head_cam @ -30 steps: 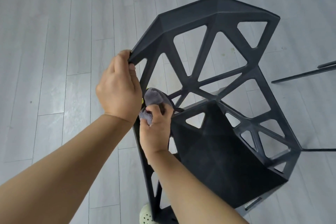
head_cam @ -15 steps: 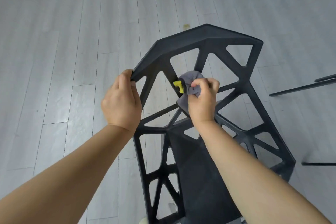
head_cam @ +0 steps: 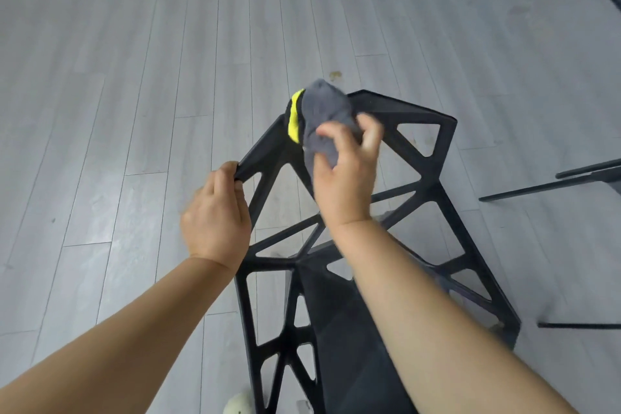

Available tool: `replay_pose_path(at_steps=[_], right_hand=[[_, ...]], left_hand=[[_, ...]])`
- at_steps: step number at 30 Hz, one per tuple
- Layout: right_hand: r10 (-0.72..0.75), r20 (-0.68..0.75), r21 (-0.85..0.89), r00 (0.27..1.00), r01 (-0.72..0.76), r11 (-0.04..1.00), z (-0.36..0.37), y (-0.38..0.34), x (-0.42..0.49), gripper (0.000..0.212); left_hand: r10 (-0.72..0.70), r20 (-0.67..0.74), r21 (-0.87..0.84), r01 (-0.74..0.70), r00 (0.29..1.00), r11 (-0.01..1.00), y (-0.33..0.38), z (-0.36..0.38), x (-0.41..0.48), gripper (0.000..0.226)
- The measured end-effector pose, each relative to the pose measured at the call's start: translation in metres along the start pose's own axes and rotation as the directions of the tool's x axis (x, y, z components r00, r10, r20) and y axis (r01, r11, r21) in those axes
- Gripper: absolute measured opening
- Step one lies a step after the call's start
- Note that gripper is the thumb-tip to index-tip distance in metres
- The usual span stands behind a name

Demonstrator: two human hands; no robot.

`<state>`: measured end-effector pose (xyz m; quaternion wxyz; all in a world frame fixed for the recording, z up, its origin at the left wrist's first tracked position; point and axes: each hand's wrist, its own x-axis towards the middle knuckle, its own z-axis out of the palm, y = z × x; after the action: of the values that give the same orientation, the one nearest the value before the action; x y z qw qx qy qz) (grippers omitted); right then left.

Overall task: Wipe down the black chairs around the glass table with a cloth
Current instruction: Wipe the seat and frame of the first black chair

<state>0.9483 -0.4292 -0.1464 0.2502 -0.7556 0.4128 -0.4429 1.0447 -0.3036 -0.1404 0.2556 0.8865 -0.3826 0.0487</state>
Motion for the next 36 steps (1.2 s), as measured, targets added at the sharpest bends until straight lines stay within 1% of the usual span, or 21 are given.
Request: replay_pose_path(at_steps=[2,5,7,9,10,11,12,15,16,18,20,23,25,27,28,30,31,32,33,34,36], right_hand=[[0.039,0.114,0.007,0.993,-0.04,0.999,0.014,-0.002,-0.036,0.035],[0.051,0.209,-0.098,0.977,-0.03,0.995,0.023,0.012,-0.068,0.038],[0.192,0.296,-0.201,0.936,-0.135,0.97,0.019,0.031,-0.084,0.036],[0.426,0.346,-0.266,0.836,-0.348,0.899,0.006,0.049,-0.095,0.026],[0.512,0.349,-0.287,0.785,-0.431,0.856,-0.001,0.053,-0.099,0.021],[0.55,0.334,-0.291,0.766,-0.471,0.833,-0.007,0.054,-0.101,0.019],[0.551,0.315,-0.262,0.773,-0.487,0.833,-0.013,0.05,-0.1,0.019],[0.447,0.18,-0.013,0.876,-0.453,0.892,-0.023,0.014,-0.074,0.031],[0.418,0.125,0.063,0.9,-0.427,0.902,-0.023,0.001,-0.06,0.041],[0.43,0.106,0.17,0.897,-0.442,0.881,-0.021,-0.02,-0.029,0.067],[0.492,0.145,0.208,0.859,-0.512,0.833,-0.015,-0.035,-0.007,0.075],[0.532,0.148,0.179,0.834,-0.551,0.815,0.001,-0.051,-0.007,0.066],[0.498,0.129,0.091,0.858,-0.51,0.855,0.011,-0.066,-0.02,0.059],[0.428,0.123,0.025,0.895,-0.434,0.9,0.019,-0.078,-0.041,0.056],[0.405,0.14,0.003,0.903,-0.41,0.912,0.022,-0.083,-0.053,0.056],[0.387,0.2,-0.041,0.9,-0.387,0.921,0.027,-0.094,-0.082,0.059],[0.386,0.225,-0.066,0.895,-0.381,0.922,0.029,-0.099,-0.094,0.06],[0.391,0.234,-0.083,0.89,-0.382,0.92,0.03,-0.103,-0.101,0.06],[0.4,0.216,-0.088,0.891,-0.39,0.917,0.031,-0.108,-0.1,0.06],[0.419,0.161,-0.071,0.894,-0.413,0.908,0.029,-0.11,-0.094,0.061],[0.486,-0.005,0.031,0.874,-0.485,0.874,0.025,-0.113,-0.064,0.065]], left_hand=[[0.013,-0.002,-0.009,-0.013,1.0,1.0,-0.002,0.001,0.0,0.032],[0.024,0.011,-0.02,-0.024,1.0,1.0,-0.003,0.0,0.0,0.031],[0.014,0.037,-0.025,-0.013,0.999,1.0,-0.004,-0.001,-0.001,0.026],[0.0,0.057,-0.031,0.002,0.998,1.0,-0.003,-0.004,-0.001,0.024],[-0.009,0.07,-0.038,0.012,0.998,0.999,-0.003,-0.005,-0.001,0.024],[-0.017,0.085,-0.045,0.021,0.996,0.999,-0.003,-0.006,0.0,0.024],[-0.019,0.098,-0.051,0.024,0.995,0.998,-0.005,-0.006,0.001,0.025],[0.033,0.122,-0.085,-0.023,0.992,0.996,-0.008,-0.01,0.002,0.029],[0.051,0.135,-0.105,-0.036,0.989,0.994,-0.008,-0.012,0.002,0.031],[0.065,0.183,-0.151,-0.037,0.981,0.988,-0.01,-0.018,0.002,0.036],[0.07,0.233,-0.211,-0.02,0.97,0.977,-0.012,-0.024,0.003,0.047],[0.09,0.302,-0.363,0.027,0.949,0.931,-0.016,-0.034,0.002,0.056],[0.055,0.361,-0.545,0.163,0.931,0.823,-0.02,-0.042,0.004,0.047],[-0.015,0.513,-0.693,0.425,0.858,0.583,-0.022,-0.053,0.01,0.04],[-0.031,0.608,-0.704,0.556,0.794,0.442,-0.024,-0.057,0.015,0.041],[-0.005,0.755,-0.637,0.736,0.655,0.23,-0.03,-0.063,0.027,0.049],[0.009,0.805,-0.587,0.794,0.593,0.157,-0.033,-0.063,0.033,0.052],[0.014,0.841,-0.54,0.835,0.541,0.11,-0.036,-0.064,0.038,0.054],[0.019,0.861,-0.507,0.856,0.508,0.105,-0.041,-0.063,0.042,0.056],[0.035,0.874,-0.484,0.866,0.484,0.125,-0.044,-0.062,0.044,0.058],[0.082,0.896,-0.444,0.868,0.437,0.223,-0.051,-0.06,0.046,0.061]])
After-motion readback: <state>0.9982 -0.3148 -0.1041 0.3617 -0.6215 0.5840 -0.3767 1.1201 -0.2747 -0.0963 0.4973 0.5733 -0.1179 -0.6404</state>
